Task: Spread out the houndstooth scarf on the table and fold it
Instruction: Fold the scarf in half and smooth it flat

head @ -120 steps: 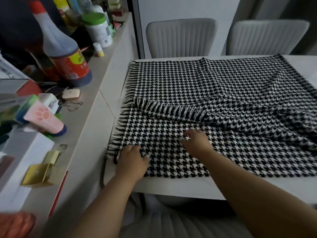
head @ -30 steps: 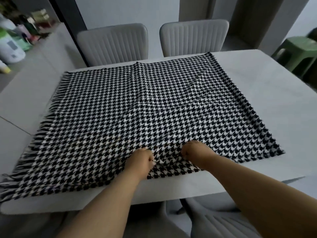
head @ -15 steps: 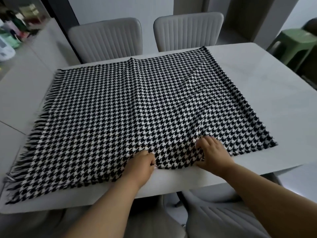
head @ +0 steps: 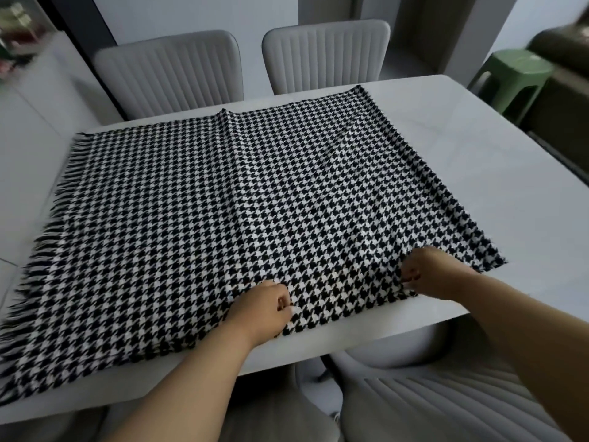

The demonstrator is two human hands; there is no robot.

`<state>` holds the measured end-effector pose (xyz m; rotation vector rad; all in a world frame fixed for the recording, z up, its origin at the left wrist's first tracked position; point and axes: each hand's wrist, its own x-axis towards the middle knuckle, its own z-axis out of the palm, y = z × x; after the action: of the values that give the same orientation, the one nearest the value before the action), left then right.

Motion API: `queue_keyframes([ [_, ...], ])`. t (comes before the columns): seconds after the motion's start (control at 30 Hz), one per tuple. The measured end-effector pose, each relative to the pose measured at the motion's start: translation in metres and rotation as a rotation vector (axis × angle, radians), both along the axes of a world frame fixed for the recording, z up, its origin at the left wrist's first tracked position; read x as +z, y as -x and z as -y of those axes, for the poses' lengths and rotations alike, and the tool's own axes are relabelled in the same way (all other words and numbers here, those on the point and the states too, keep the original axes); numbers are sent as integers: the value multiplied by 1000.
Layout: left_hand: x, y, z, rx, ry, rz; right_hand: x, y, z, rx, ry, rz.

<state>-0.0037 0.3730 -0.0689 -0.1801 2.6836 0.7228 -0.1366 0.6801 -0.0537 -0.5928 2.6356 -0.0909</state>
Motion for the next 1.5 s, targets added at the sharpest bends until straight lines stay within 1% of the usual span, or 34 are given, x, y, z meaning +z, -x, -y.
queue_keyframes([
  [0.03,1,1,-2,2,32,-38,-2,-2,3,24,22,-31],
  [0.07,0,3,-3,8,55,-46,-3,-5,6,45,32,-19],
  [0.17,1,6,-3,47,130,4,-2,-8,13,-12,-57,43],
  [0.23,1,8,-3,90,181,-21,-4,-9,13,-51,-65,-32],
  [0.3,3,10,-3,113,204,-33,-6,-10,15,-65,-24,-123],
  [0.33,4,11,-5,107,200,-15,-6,-12,16,-60,-35,-119],
  [0.4,9,14,-11,89,176,-6,-3,-14,19,-76,-69,-53],
  [0.43,13,16,-15,91,161,-26,1,-15,20,-102,-55,-38],
  [0.57,30,32,-45,84,28,-94,19,-22,18,-222,116,-98],
  [0.67,48,42,-82,4,-87,-100,39,-31,11,-259,215,-131],
  [0.8,74,48,-135,-73,-181,-144,69,-42,-10,-319,337,-183],
  [0.93,91,54,-180,-102,-190,-168,90,-45,-44,-390,413,-234],
  [1.1,106,63,-243,-95,-193,-176,100,-42,-105,-454,478,-248],
  [1.27,111,73,-334,-61,-142,-196,104,-32,-183,-464,523,-250],
  [1.5,117,69,-456,24,-82,-210,115,-26,-303,-401,567,-218],
])
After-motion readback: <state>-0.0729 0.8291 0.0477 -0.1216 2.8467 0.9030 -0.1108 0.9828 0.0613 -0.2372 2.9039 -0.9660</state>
